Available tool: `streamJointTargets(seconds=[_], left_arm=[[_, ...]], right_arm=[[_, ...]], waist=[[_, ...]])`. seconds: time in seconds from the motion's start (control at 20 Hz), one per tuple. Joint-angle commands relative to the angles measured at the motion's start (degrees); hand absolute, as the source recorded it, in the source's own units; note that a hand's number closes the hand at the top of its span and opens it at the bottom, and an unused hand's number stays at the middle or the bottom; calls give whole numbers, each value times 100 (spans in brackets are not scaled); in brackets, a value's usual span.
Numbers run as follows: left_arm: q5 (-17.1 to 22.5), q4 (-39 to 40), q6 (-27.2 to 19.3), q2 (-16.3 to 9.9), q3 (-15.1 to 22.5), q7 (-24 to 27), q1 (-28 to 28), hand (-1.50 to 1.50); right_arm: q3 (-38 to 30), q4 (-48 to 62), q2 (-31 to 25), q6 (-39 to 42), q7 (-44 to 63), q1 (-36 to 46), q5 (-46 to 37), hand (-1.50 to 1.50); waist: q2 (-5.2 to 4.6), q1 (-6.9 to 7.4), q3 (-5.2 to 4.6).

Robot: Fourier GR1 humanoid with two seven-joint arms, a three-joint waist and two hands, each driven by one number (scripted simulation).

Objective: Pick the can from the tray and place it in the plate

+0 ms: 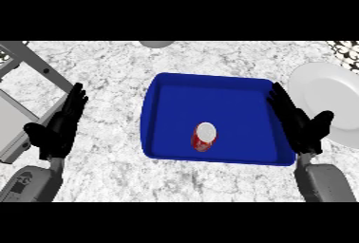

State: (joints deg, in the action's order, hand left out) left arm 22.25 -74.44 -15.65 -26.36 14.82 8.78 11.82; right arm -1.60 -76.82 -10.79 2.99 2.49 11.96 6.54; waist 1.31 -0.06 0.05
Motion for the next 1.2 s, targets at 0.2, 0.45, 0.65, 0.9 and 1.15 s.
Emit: streamJointTargets(seconds=[0.2,0.45,0.65,0.9,1.15], left_arm=[[-527,-669,592,-309,494,208,824,0],[-590,-874,980,-220,892,143,966,0],[-604,-804,981,-176,905,25,1000,0],[-648,-1171,975,-491,674,-44,574,0],[-549,-1574,981,-548,489,-308,375,0]], right_arm=[[786,1454,440,1415,2402,881,854,-150],[2083,1261,-631,3088,2577,2088,-291,-150],[2542,1399,-773,3753,2383,3284,-866,-150],[2652,2406,43,4065,2641,4364,-982,-150],[2301,3575,528,4606,3557,5195,-632,-150]], waist=[[-309,614,24],[-260,839,-11],[-246,667,-7],[-170,347,-6],[-154,249,-8]])
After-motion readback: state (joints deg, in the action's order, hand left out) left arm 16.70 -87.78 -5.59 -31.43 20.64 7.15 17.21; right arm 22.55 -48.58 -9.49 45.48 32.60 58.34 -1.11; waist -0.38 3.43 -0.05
